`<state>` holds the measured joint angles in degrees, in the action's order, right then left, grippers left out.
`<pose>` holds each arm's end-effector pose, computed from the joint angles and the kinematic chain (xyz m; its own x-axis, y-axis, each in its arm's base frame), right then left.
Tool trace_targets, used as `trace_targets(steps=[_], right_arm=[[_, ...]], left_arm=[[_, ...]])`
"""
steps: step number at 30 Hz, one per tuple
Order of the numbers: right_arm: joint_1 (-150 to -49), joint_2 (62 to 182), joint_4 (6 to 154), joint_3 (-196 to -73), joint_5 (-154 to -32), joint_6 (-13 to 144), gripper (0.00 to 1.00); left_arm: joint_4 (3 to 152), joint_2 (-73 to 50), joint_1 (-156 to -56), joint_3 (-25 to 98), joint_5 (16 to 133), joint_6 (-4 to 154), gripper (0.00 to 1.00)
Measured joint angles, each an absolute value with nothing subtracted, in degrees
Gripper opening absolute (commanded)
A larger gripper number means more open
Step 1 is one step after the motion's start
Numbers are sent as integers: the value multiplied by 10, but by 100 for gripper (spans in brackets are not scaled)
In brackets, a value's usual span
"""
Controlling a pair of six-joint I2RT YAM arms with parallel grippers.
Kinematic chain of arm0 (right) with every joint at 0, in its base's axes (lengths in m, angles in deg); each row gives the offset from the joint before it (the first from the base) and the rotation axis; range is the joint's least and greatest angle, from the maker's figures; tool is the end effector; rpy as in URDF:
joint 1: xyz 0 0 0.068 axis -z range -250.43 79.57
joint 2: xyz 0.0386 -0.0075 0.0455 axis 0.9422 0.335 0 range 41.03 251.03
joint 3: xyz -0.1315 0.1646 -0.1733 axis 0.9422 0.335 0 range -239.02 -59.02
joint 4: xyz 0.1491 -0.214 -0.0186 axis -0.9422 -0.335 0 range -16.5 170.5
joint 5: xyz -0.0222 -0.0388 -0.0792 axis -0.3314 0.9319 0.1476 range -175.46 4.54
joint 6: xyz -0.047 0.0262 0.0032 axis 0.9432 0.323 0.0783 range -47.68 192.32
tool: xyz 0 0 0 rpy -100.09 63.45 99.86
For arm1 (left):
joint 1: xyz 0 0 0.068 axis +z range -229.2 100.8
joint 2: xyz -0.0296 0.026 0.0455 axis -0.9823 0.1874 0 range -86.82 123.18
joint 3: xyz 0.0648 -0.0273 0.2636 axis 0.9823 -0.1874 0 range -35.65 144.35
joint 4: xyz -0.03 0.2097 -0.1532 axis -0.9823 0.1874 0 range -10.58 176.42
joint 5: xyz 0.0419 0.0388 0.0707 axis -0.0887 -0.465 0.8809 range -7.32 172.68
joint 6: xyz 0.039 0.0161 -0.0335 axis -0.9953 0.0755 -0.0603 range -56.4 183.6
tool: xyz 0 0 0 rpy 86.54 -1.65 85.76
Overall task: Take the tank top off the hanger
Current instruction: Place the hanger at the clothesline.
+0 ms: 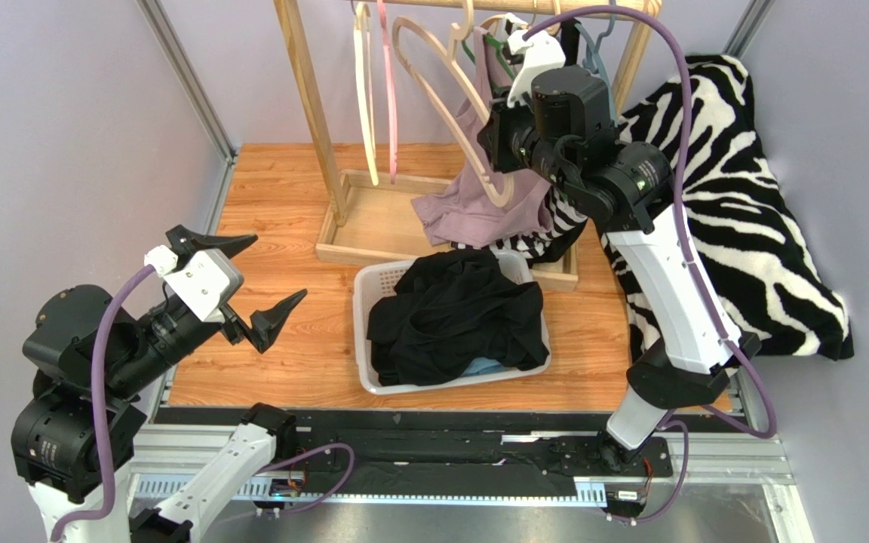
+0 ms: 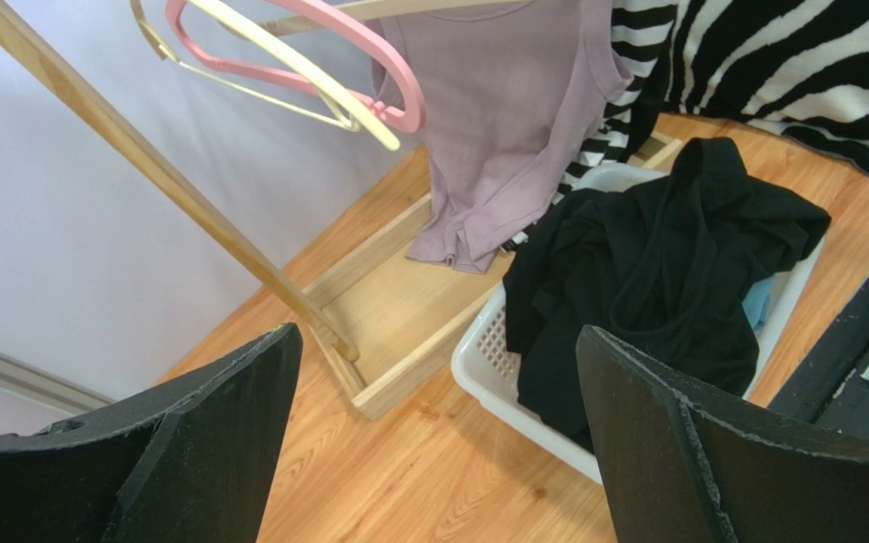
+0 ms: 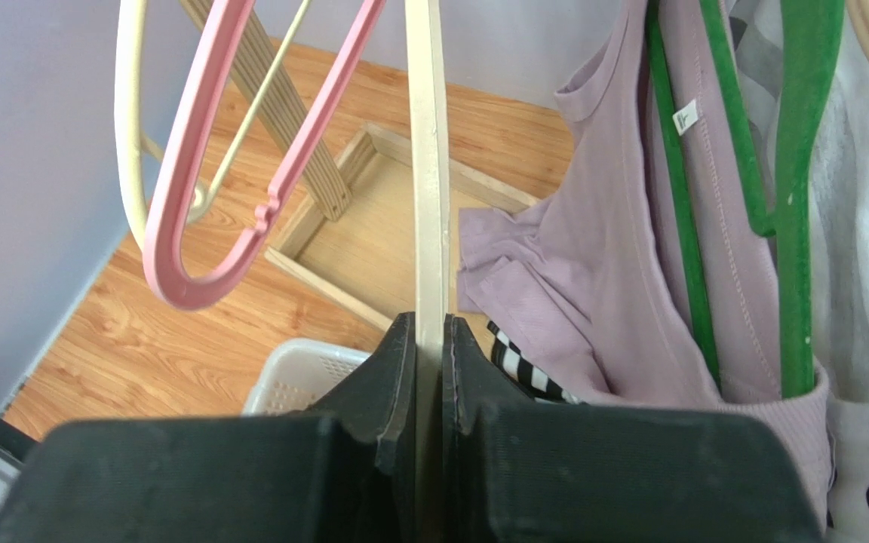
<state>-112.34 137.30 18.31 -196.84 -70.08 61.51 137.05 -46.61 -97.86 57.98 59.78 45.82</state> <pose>0.2250 0.1892 0.5452 -0.3438 -0.0657 -0.9368 -0.4021 0.9118 0.0836 0.0170 -0.0203 0.5086 0.1360 0.2509 -0.9584 0.6519 0.7058 0.2773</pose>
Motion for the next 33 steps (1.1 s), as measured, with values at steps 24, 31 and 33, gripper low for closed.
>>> trace_targets(steps=[24,31,33], right_arm=[[-1099,1500,272,-2029,-777,571,0],[-1121,1541,297,-2057,-770,571,0],[-1122,1543,301,-2057,-770,571,0]], left_arm=[[1375,-483,-979,554,589,458,99],[1375,-485,-979,547,590,457,99],[1374,-486,-979,546,590,457,99]])
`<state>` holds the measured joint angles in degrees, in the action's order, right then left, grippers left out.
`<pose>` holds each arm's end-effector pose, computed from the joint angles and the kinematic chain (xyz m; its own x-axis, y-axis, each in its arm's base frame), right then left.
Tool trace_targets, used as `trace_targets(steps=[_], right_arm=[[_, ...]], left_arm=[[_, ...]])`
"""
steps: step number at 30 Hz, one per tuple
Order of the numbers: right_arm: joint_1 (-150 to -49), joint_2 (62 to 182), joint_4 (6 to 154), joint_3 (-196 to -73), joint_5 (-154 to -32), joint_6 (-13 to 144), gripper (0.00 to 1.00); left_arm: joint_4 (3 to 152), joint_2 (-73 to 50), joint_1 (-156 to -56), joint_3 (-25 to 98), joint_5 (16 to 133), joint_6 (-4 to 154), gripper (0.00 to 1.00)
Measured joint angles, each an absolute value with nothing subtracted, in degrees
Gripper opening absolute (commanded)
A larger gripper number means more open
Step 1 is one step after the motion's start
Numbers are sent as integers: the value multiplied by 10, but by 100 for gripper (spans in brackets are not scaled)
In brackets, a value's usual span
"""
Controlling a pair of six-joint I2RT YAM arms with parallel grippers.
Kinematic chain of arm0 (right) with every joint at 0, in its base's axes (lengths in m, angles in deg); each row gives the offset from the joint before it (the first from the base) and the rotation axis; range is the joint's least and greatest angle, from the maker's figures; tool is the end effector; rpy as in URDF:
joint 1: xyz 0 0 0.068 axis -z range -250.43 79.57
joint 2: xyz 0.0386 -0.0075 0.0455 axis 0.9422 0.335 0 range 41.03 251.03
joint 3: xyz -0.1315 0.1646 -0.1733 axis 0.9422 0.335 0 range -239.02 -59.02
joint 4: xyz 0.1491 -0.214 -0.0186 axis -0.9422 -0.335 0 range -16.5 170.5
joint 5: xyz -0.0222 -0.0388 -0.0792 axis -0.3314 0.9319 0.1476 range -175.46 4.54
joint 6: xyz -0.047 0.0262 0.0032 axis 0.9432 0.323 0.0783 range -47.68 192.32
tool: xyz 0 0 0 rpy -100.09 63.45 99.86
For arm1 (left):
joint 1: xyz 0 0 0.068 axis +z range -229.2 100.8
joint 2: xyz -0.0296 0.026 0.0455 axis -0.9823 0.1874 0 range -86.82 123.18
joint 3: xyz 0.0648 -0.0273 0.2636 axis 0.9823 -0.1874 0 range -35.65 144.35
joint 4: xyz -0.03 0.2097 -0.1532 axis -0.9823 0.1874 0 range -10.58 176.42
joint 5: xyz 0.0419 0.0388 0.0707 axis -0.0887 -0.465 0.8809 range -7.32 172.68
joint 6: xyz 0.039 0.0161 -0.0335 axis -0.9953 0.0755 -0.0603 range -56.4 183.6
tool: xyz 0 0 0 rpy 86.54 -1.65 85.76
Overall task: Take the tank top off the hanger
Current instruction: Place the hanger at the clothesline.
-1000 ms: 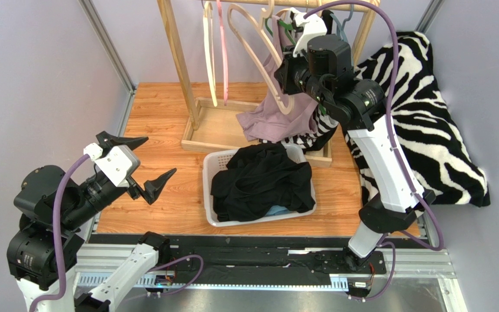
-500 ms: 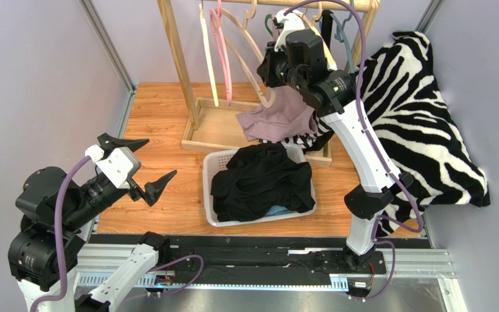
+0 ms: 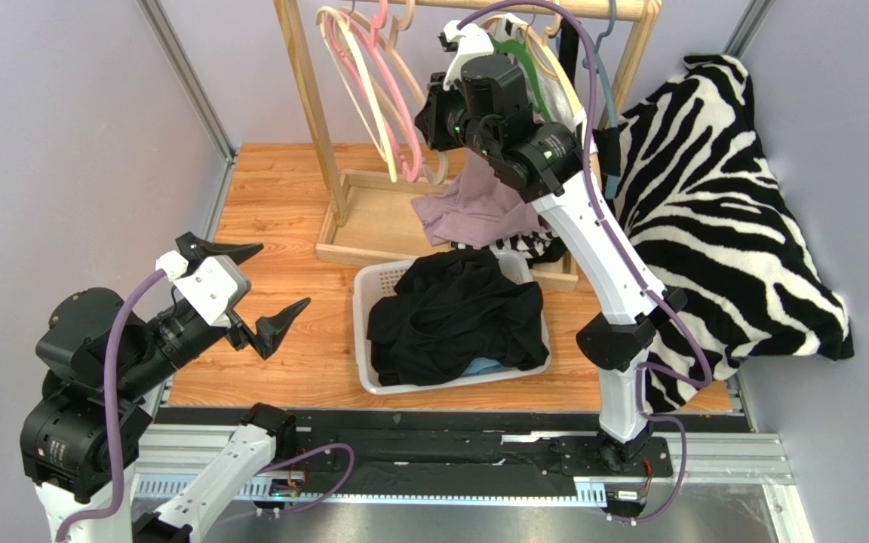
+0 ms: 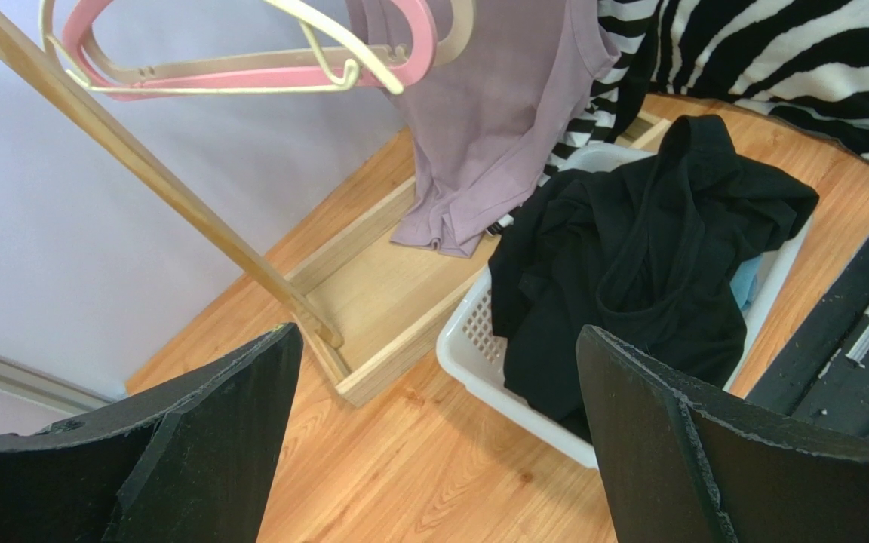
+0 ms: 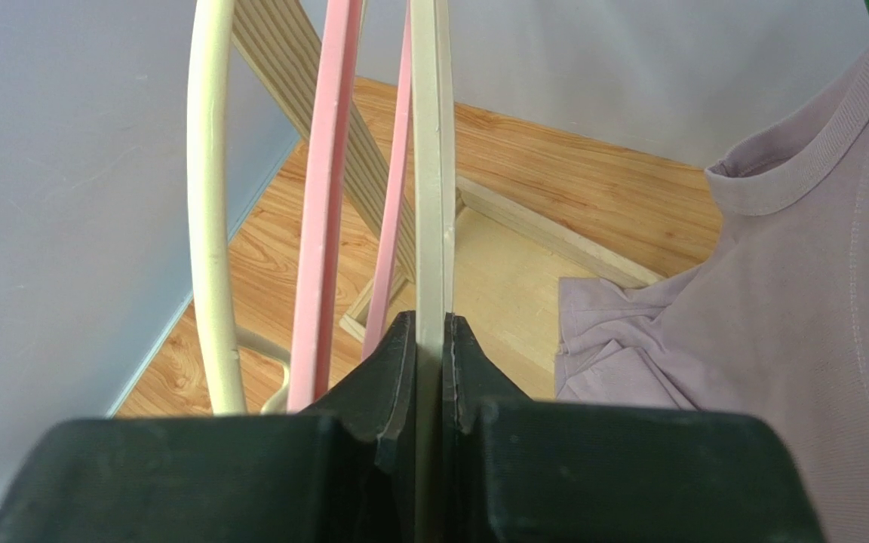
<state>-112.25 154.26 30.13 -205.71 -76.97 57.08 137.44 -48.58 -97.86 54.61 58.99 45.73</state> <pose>0.3016 0.2628 0.5095 -0.3548 0.0313 -0.9344 -0.4778 0.8530 0.2100 0.0163 -0.0205 0.4959 0.1118 0.2588 -0.9594 0.6695 0.6939 0.2652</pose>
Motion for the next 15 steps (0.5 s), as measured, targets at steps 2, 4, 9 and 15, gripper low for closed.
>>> trace_targets(steps=[2,4,9,15], right_arm=[[-1122,1543,302,-2057,-769,571,1],[-1122,1543,302,-2056,-764,574,23],[-1122,1513,296,-2011,-754,590,45],[-1087,1416,275,-1955,-757,608,57]], left_arm=[[1374,-487,-979,543,590,457,99],[1374,-488,-979,540,590,457,99],[1374,-488,-979,535,590,457,99],[1374,-488,-979,535,589,458,99]])
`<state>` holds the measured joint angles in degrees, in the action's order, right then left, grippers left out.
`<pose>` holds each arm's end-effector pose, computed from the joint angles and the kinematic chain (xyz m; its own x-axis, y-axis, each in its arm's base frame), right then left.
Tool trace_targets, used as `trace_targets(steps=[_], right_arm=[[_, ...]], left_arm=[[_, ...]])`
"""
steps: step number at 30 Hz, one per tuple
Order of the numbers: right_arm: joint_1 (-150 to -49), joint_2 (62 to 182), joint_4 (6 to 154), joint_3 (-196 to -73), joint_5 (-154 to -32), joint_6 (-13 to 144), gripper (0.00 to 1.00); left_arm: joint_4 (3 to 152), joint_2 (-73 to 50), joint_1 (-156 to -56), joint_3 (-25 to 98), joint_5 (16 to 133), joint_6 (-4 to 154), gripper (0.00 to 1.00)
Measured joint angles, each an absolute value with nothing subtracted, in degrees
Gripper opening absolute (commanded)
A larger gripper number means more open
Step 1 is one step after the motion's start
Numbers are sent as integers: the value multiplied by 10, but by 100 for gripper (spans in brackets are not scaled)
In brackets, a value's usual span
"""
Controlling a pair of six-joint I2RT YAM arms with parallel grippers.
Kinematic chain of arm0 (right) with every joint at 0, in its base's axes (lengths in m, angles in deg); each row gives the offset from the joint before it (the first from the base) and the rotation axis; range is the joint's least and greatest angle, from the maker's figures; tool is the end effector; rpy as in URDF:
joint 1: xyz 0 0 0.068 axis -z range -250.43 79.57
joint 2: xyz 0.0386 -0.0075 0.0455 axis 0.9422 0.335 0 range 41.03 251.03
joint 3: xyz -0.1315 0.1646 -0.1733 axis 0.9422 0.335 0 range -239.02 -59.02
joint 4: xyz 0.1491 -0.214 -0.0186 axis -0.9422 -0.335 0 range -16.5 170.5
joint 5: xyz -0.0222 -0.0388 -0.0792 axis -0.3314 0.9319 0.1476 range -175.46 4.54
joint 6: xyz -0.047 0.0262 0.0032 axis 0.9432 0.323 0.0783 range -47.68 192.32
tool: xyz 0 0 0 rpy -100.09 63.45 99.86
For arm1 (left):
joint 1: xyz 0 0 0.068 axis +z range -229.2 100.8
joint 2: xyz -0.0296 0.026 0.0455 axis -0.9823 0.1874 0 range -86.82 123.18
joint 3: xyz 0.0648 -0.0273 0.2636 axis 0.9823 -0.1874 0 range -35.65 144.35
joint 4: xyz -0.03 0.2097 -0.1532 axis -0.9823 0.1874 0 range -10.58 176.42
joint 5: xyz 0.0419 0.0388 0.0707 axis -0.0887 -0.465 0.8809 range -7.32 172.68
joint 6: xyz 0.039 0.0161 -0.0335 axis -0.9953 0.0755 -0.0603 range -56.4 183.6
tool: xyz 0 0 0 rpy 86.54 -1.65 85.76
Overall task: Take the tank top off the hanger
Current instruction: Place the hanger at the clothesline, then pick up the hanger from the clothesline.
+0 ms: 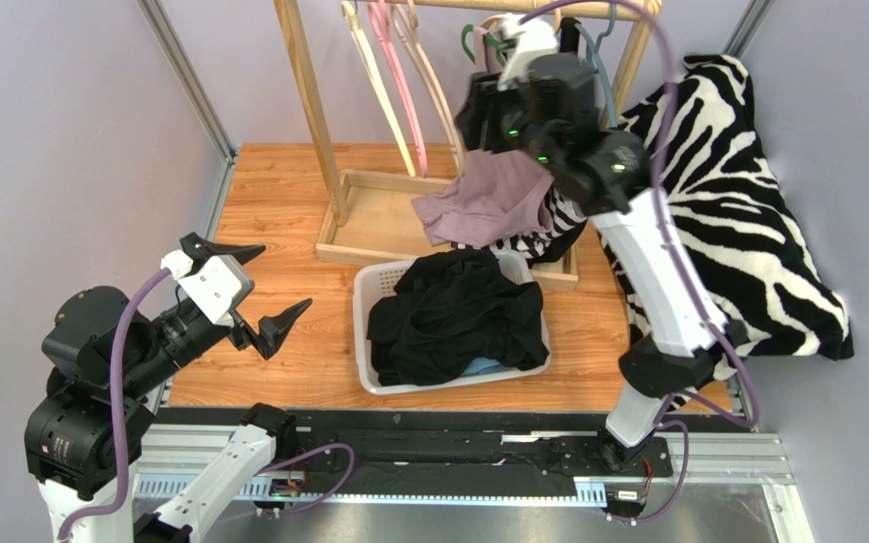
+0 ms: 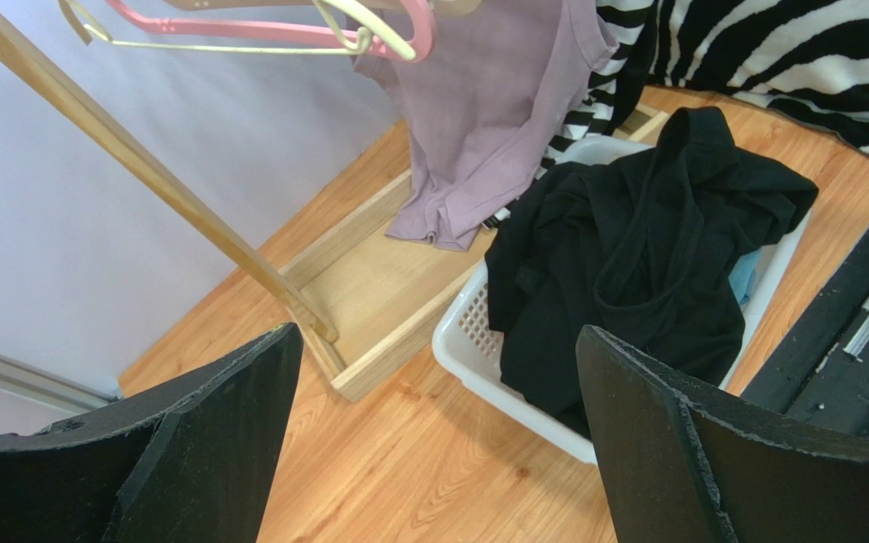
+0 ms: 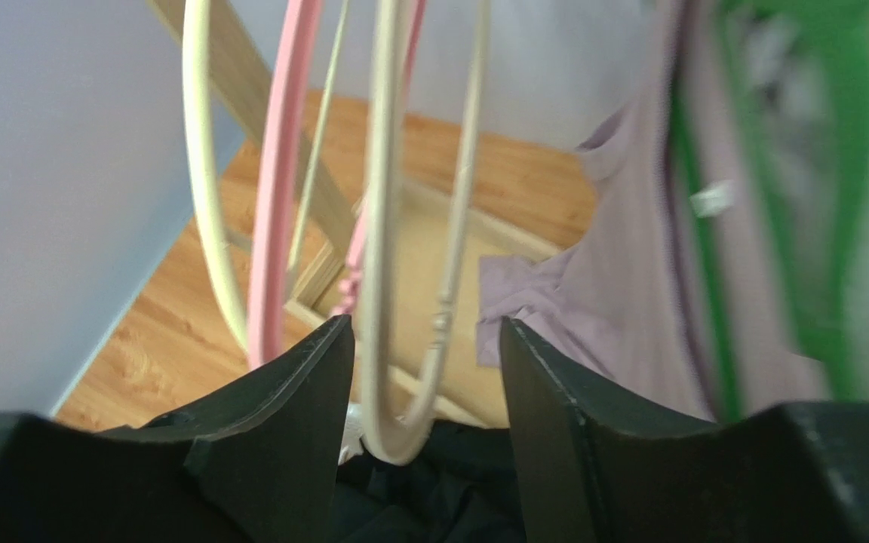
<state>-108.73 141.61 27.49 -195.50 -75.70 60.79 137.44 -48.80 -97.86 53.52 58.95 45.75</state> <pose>0.2675 0.2035 0.5332 -0.3229 -0.0041 -0.9464 -0.4278 0.8926 0.1421 0.0188 -0.0214 0.4919 0.0979 0.2631 -0.9598 0.6738 0.6923 0.2585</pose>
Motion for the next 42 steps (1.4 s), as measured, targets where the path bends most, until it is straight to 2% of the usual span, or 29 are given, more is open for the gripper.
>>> trace_targets(steps=[5,9,15,22,38,41,42], right_arm=[[-1008,1309,282,-1929,-766,613,57],[-971,1274,287,-1910,-785,612,55],[-962,1301,289,-1890,-821,606,53],[-959,1324,278,-1863,-830,604,54],[-956,1316,290,-1831,-728,647,54],[-960,1316,291,-1816,-709,658,50],[-962,1316,293,-1809,-705,661,45]], left_arm=[[1375,-489,-979,535,588,458,99],[1375,-489,-979,535,585,458,99],[1375,-491,-979,535,585,458,99],[1375,-496,-979,526,586,457,99],[1375,-497,-979,520,585,457,99],[1375,-497,-979,520,585,457,99],[1375,-497,-979,520,585,457,99]])
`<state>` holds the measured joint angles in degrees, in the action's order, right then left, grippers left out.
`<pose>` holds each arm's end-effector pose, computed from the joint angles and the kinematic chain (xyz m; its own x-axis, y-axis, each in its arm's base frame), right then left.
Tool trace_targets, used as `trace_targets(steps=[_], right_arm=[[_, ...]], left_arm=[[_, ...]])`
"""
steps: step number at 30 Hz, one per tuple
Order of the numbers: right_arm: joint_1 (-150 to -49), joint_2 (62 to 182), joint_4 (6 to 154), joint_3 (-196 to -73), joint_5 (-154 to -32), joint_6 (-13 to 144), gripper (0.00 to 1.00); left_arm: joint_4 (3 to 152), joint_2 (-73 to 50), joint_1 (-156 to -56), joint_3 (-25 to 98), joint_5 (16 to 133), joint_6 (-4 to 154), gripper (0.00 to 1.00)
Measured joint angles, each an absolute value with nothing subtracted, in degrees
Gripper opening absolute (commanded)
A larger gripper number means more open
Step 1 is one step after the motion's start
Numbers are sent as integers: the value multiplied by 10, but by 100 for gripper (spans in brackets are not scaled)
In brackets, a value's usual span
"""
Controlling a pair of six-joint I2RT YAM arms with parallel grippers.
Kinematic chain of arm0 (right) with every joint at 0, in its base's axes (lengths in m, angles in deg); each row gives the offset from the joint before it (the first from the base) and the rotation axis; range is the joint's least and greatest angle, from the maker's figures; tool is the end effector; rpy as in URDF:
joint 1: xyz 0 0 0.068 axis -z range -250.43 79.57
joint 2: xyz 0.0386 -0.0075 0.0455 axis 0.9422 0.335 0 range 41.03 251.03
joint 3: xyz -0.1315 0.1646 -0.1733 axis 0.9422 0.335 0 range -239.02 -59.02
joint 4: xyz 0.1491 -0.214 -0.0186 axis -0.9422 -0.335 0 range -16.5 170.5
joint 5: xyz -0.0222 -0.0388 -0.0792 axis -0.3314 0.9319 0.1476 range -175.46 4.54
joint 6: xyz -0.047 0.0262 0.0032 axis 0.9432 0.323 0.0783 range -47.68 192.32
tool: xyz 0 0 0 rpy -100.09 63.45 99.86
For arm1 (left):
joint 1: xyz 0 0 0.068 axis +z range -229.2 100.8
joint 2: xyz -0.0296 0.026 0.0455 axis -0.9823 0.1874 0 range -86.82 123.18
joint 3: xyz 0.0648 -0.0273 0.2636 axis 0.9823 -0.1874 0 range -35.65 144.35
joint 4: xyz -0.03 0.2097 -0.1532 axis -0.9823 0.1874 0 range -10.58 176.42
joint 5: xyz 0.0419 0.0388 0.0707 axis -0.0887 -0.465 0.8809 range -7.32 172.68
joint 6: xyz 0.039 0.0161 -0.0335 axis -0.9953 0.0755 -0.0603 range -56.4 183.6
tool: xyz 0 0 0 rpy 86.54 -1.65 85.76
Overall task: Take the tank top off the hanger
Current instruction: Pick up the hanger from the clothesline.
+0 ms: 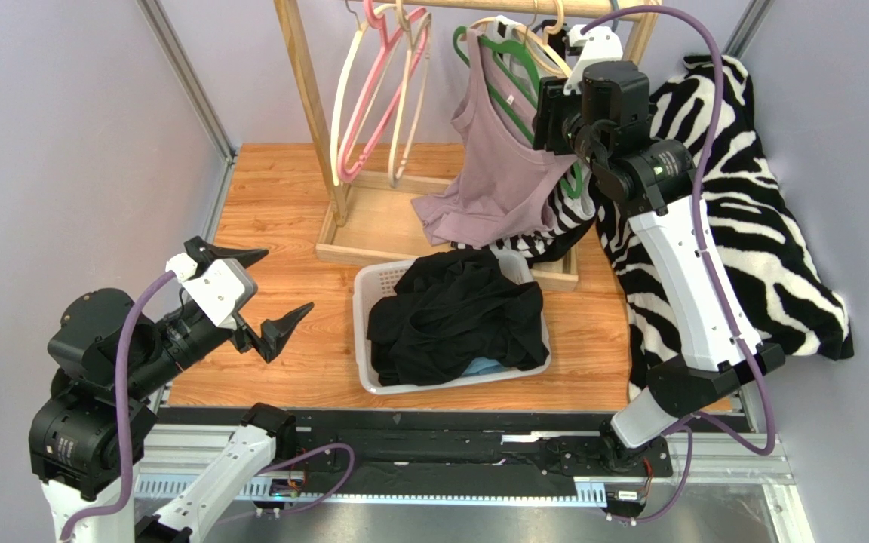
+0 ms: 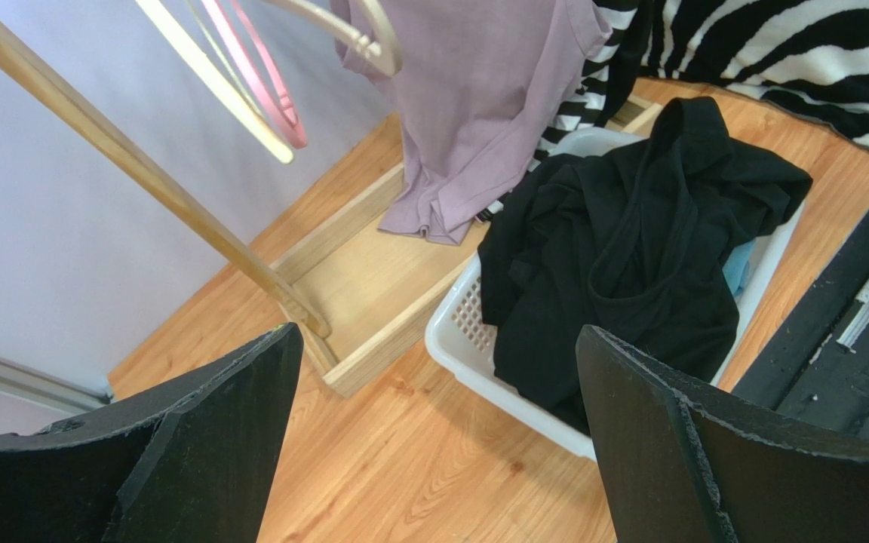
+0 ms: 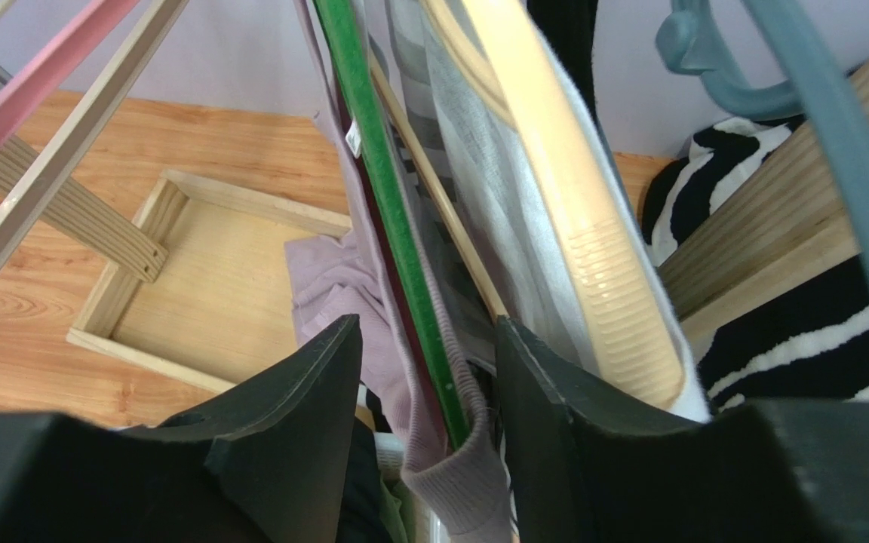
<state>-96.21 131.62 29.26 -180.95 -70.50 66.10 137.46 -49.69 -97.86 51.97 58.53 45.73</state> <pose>0.2766 0.1234 0.5193 -0.3265 -0.0415 -0.9443 -0.1673 0.9858 0.0145 0.0186 -0.0216 0.4861 0.0890 0.2654 -0.9600 0.6817 0.6865 0.2530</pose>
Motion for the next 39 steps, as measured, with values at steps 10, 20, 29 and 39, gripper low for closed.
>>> trace_targets(steps=[10,20,29,39], right_arm=[[-992,1315,310,-1769,-705,675,0],[-1014,1298,369,-1733,-697,693,0],[-1028,1292,420,-1755,-696,722,0],[-1040,1166,490,-1574,-693,712,0]], left_arm=[[1374,-497,-979,517,585,457,99],[1375,-497,-979,517,585,457,99],[1375,-497,-979,517,586,455,99],[1375,-497,-979,517,585,454,99]])
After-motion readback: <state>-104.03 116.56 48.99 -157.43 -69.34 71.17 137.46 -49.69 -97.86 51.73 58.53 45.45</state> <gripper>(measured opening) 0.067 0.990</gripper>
